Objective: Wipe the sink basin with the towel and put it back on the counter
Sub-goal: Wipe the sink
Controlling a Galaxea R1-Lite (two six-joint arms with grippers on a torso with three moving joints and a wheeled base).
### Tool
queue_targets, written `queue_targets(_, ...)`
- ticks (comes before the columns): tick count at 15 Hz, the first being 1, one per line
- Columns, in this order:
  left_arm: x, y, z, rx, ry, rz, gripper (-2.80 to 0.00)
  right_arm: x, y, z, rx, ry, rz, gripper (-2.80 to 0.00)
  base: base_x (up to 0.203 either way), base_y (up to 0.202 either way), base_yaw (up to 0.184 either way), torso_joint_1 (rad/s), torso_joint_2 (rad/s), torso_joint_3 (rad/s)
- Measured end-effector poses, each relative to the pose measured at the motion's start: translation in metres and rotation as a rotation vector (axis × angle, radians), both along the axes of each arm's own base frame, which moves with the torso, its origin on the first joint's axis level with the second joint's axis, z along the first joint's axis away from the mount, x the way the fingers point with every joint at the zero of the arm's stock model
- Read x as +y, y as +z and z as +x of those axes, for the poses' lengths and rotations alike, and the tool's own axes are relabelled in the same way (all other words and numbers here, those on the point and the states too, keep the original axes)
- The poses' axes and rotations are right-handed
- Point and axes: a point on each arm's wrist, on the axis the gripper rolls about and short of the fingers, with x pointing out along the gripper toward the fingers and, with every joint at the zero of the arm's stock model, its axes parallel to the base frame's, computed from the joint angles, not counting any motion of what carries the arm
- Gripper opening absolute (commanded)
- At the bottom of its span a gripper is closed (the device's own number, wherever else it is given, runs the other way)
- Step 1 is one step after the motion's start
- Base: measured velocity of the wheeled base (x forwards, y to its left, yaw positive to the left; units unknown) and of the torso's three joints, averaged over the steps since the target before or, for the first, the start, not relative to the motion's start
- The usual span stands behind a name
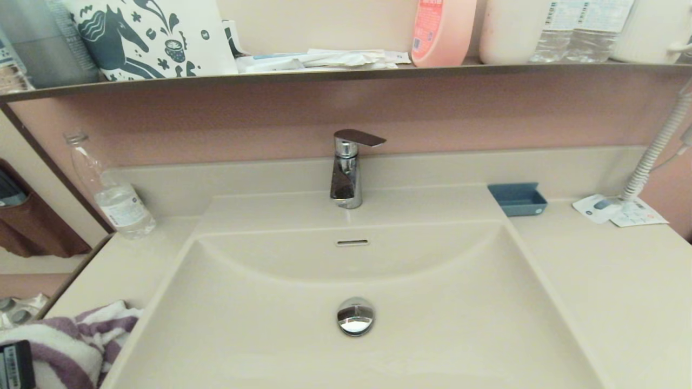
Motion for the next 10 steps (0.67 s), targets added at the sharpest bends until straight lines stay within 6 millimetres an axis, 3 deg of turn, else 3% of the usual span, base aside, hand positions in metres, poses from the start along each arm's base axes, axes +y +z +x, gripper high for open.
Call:
queue_targets(1,-0.001,-0.002,0.002,0.004,-0.021,-0.009,0.00,0.000,0.000,0.000,0.000,0.000,0.000,-2.80,0.000,0.000,0.000,0.000,0.00,0.000)
queue_targets(10,0.003,0.018,0.022,0.078,-0.081,-0.009,0.00,0.000,0.000,0.000,0.000,0.000,0.000,-2.80,0.000,0.000,0.000,0.000,0.00,0.000)
